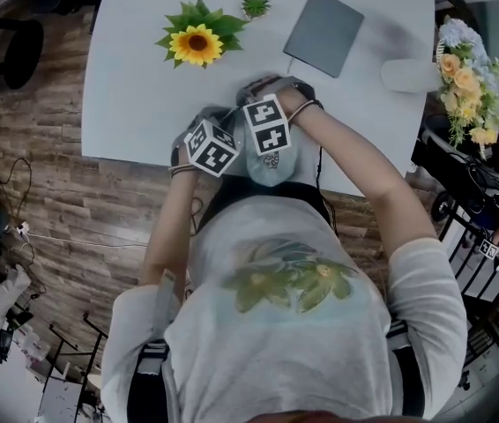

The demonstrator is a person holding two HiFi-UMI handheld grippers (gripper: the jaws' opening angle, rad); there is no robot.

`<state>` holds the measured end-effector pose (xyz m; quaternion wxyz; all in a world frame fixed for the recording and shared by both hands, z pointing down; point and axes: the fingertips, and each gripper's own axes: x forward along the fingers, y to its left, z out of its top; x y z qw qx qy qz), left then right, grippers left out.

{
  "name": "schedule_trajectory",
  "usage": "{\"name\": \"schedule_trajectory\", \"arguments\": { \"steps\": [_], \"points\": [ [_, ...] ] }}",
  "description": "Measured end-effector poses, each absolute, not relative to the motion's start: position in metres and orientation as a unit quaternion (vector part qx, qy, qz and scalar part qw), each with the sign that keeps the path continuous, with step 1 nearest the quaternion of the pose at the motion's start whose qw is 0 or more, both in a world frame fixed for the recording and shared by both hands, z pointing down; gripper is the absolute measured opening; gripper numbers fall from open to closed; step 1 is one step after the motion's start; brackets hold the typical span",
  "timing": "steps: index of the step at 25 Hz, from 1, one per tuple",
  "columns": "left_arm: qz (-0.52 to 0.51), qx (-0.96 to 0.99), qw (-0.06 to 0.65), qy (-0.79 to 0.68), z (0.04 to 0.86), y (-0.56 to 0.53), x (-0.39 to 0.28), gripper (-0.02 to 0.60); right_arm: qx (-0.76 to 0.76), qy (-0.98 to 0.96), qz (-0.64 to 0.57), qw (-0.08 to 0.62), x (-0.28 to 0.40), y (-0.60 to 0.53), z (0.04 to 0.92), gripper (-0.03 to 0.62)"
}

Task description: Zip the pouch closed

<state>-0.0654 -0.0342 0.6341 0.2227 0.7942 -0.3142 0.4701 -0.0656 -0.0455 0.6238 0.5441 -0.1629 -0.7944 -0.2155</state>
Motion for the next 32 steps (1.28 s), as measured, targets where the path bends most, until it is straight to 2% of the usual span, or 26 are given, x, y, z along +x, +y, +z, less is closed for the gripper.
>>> {"name": "schedule_trajectory", "arguments": {
  "steps": [16, 32],
  "points": [
    [0.447, 0.790, 0.260, -0.329, 0.633, -0.036, -0.067, 0.026, -0.141, -0.807, -0.173, 0.547, -0.060, -0.045, 0.621, 0.018],
    [0.441, 0.772, 0.302, -0.343, 0.633, -0.038, -0.067, 0.023, -0.130, -0.794, -0.186, 0.563, -0.052, -0.043, 0.620, 0.018]
  ]
}}
